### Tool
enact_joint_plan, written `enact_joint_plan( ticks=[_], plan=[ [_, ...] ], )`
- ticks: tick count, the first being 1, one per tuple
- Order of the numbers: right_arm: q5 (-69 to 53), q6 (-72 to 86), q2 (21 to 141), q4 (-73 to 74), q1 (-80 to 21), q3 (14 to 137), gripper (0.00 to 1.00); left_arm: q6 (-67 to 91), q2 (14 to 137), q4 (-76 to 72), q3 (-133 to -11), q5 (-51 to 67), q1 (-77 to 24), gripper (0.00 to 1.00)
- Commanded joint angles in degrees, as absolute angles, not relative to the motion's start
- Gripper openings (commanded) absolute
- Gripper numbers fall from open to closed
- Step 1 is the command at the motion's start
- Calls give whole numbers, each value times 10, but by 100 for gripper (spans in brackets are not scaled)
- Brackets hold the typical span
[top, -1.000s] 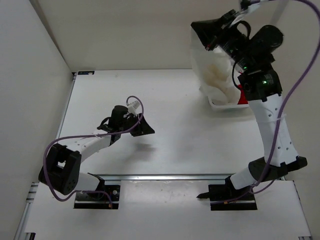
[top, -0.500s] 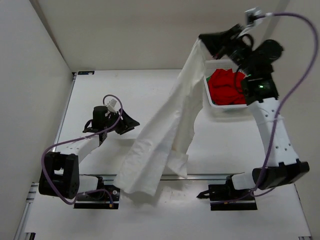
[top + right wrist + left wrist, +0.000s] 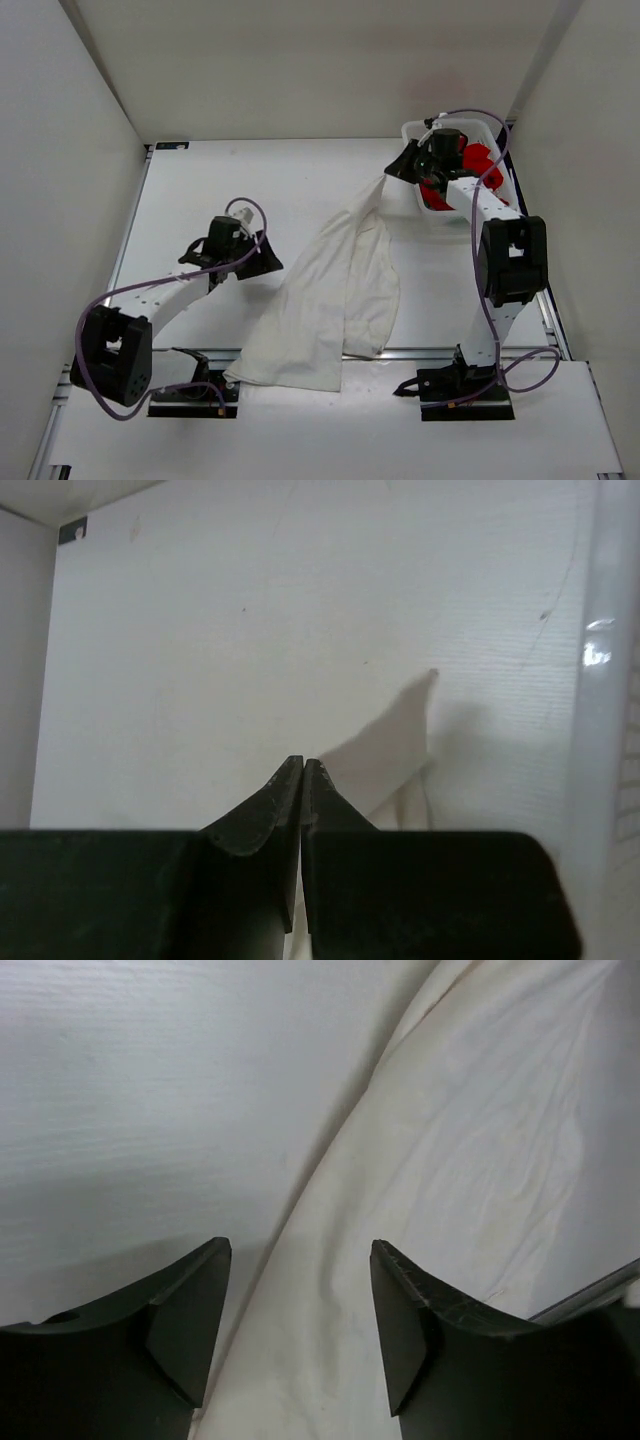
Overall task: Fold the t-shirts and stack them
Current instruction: Move the tshirt to the center of the board, then flatten out the tshirt
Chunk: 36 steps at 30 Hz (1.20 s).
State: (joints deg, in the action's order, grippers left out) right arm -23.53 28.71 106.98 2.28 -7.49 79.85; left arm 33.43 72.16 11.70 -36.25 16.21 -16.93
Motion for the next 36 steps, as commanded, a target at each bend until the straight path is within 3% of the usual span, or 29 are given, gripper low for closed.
enact_joint_plan(
  ticks=[1,3,5,6,8,9,10,16,23,27,29,32,34,36],
  plan=[
    [-216,284,1045,-13,-65,840,0,263,736,209,-395,64,-242,71],
    [-223,288,1040,-23,-62,815,0,250,775,236,-401,61,-280,71],
    [-227,301,1028,-35,-54,801,0,247,808,232,-396,99,-298,60],
    [-226,296,1020,-37,-51,794,0,251,823,215,-391,122,-310,52],
    [-230,296,1007,-28,-46,788,0,273,851,177,-391,135,-322,13],
    [-237,299,997,-26,-43,786,0,287,852,169,-395,133,-317,1],
    [-234,297,987,-19,-47,786,0,291,860,152,-407,124,-309,0],
    [-200,268,890,98,-77,757,0,316,902,141,-551,122,-184,0],
    [-208,239,739,243,-120,707,0,326,1101,190,-800,136,-132,2],
    [-313,285,649,238,-53,595,0,265,1250,355,-1114,115,-145,21],
    [-330,307,628,196,-34,544,0,247,1310,435,-1201,89,-147,32],
    [-339,310,681,165,-1,502,0,247,1281,418,-1168,79,-145,50],
    [-346,319,750,132,11,491,0,259,1224,367,-1043,67,-149,65],
    [-338,330,783,98,10,471,0,263,1147,318,-954,50,-160,67]
  ],
)
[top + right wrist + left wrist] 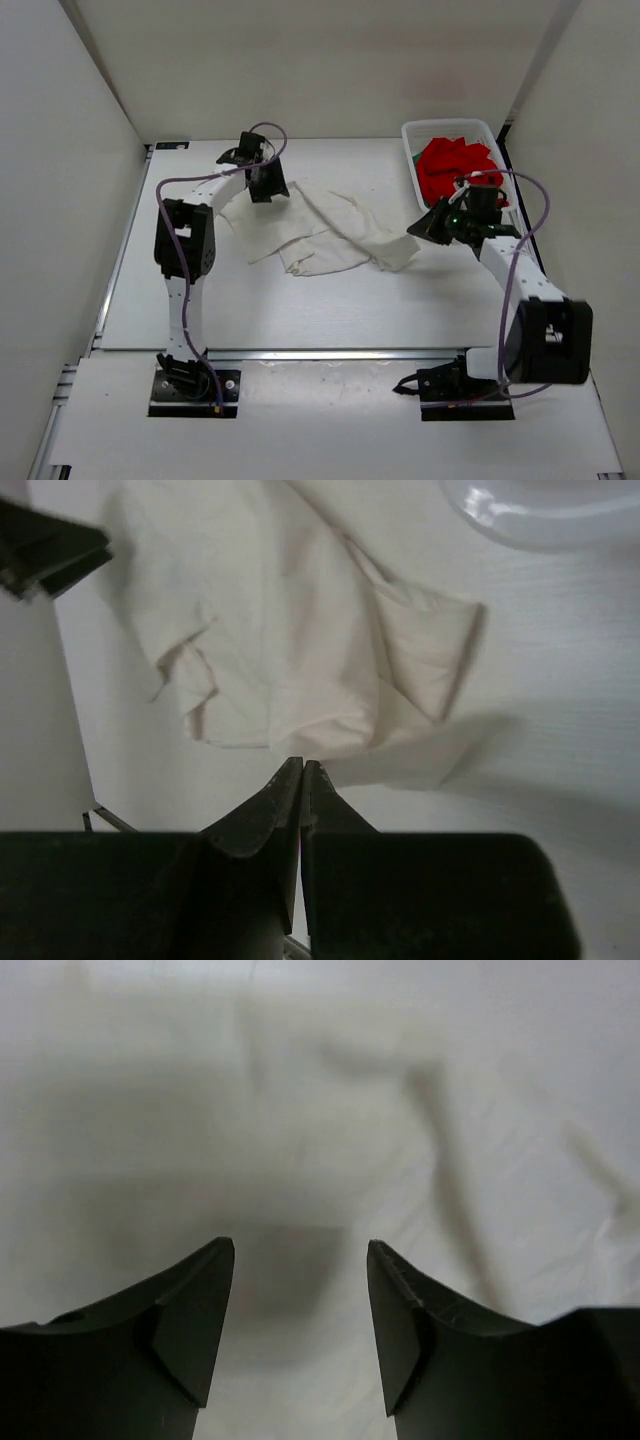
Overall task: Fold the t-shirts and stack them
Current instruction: Flatten out the tshirt
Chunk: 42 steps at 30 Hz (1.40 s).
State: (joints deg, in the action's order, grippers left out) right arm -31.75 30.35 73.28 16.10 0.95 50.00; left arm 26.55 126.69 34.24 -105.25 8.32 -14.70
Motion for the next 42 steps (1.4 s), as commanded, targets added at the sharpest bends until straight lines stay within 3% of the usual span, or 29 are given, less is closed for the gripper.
enact_joint_plan(
  ticks=[1,10,15,21,31,35,38,40,42],
  plan=[
    [-331,335,801,82,10,464,0,270,1126,305,-882,47,-164,67],
    [-257,378,795,-13,33,389,0,347,796,142,-416,54,-83,55],
    [-279,402,784,-75,29,343,0,382,767,125,-344,44,-83,54],
    [-294,410,776,-110,4,307,0,450,791,43,-305,22,-74,59],
    [-294,413,767,-144,-25,274,0,500,868,15,-350,-54,-127,46],
    [-297,415,759,-146,-23,271,0,483,874,26,-359,-65,-127,35],
    [-302,416,757,-156,-14,262,0,475,881,34,-370,-61,-127,20],
    [-303,414,751,-155,-10,259,0,472,887,40,-376,-58,-125,6],
    [-301,411,744,-146,-4,259,0,469,890,47,-393,-51,-120,0]
  ],
)
